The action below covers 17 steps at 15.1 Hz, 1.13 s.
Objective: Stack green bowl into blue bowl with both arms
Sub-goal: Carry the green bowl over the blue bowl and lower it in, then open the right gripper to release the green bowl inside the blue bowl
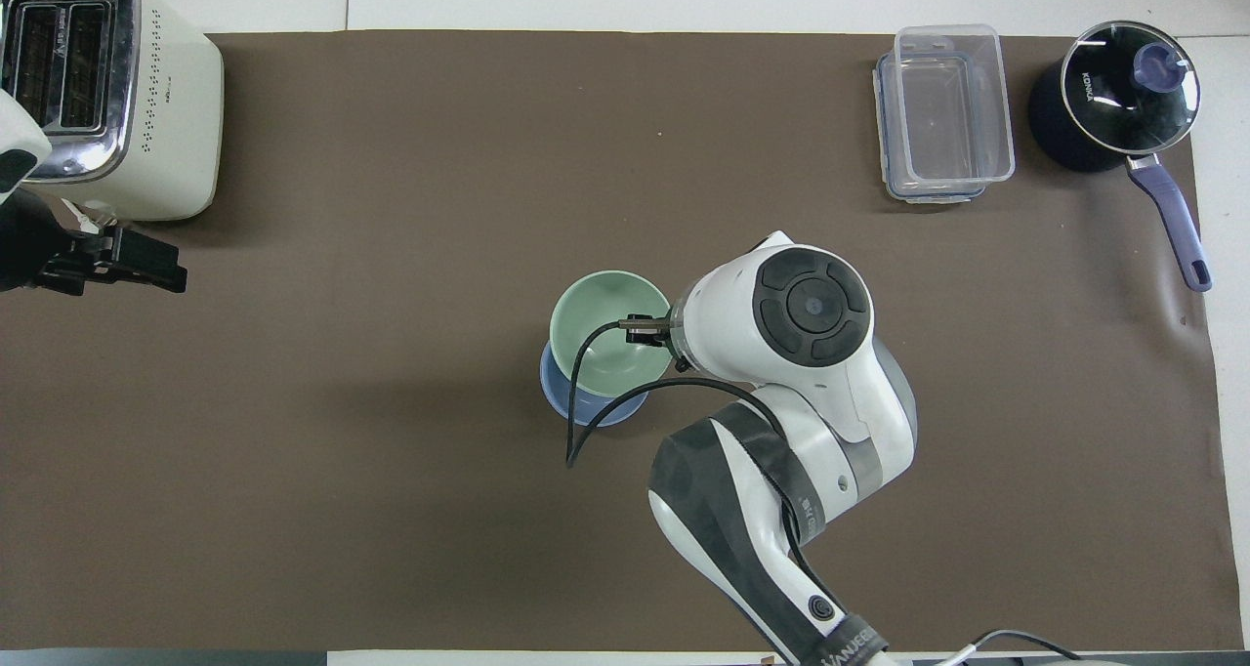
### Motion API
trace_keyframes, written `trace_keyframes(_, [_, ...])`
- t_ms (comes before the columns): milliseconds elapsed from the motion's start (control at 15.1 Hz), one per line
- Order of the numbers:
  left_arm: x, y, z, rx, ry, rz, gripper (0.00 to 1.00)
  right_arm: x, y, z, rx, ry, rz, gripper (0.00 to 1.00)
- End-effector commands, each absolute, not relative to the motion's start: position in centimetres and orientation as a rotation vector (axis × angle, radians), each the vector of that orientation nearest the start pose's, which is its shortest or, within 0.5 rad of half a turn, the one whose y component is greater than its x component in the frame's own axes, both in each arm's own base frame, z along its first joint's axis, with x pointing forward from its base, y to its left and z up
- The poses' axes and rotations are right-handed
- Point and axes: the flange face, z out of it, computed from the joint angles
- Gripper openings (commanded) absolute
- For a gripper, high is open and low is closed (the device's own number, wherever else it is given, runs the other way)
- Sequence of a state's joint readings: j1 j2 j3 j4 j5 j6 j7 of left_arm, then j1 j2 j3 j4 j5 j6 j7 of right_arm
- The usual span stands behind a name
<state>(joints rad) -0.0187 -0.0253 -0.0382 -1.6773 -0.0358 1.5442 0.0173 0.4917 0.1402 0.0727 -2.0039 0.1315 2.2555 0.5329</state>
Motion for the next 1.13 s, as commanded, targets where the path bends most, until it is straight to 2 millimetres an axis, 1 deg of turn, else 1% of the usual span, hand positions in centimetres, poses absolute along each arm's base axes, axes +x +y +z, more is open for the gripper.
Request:
trace_keyframes(0, [52.1, -3.4, 60.0, -3.129, 0.115, 0.226, 1.00, 48.6, 33.4, 38.3, -2.977, -0.003, -0.040, 0.00])
trace_keyframes(66, [52.2, -3.5, 59.6, -3.129, 0.113, 0.219, 1.00, 48.1, 34.6, 36.9, -2.983, -0.031, -0.029, 0.00])
trace_keyframes(133, [52.6, -3.7, 59.7, -3.130, 0.113, 0.200, 1.00, 48.0, 35.0, 36.6, -2.986, -0.047, -0.034, 0.00])
trace_keyframes(332, [53.0, -4.0, 60.1, -3.134, 0.106, 0.166, 1.00, 48.4, 34.4, 36.5, -2.990, -0.099, -0.042, 0.00])
trace_keyframes(531, [52.9, -3.9, 60.1, -3.131, 0.106, 0.178, 1.00, 48.2, 34.3, 36.1, -3.000, -0.129, -0.040, 0.00])
trace_keyframes(663, [52.8, -3.8, 60.2, -3.132, 0.106, 0.171, 1.00, 48.3, 34.3, 36.1, -3.006, -0.151, -0.071, 0.00])
trace_keyframes(995, [52.8, -4.3, 60.4, -3.132, 0.115, 0.159, 1.00, 47.9, 34.0, 35.3, -3.002, -0.164, -0.126, 0.00])
trace_keyframes(1061, [52.8, -4.3, 60.4, -3.132, 0.120, 0.149, 1.00, 47.8, 34.3, 35.0, -3.003, -0.173, -0.128, 0.00])
